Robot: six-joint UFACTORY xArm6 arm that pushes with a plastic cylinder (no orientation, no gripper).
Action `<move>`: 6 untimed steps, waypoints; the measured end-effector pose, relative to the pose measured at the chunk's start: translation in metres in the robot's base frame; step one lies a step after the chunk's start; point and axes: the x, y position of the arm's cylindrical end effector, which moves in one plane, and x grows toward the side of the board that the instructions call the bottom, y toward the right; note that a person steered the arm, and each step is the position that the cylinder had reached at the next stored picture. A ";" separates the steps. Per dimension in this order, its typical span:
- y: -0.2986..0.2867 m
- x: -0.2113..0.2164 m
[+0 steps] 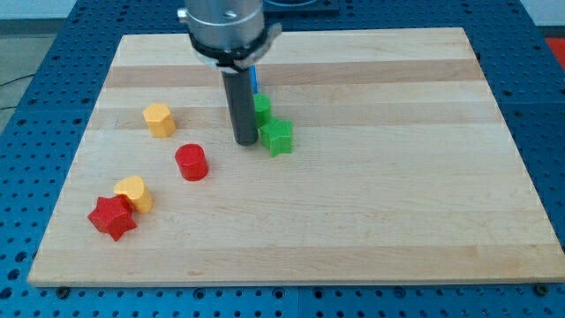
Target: Move the red star along with the yellow heart close to the red circle
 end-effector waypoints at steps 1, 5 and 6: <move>-0.015 0.038; -0.074 0.099; -0.129 0.173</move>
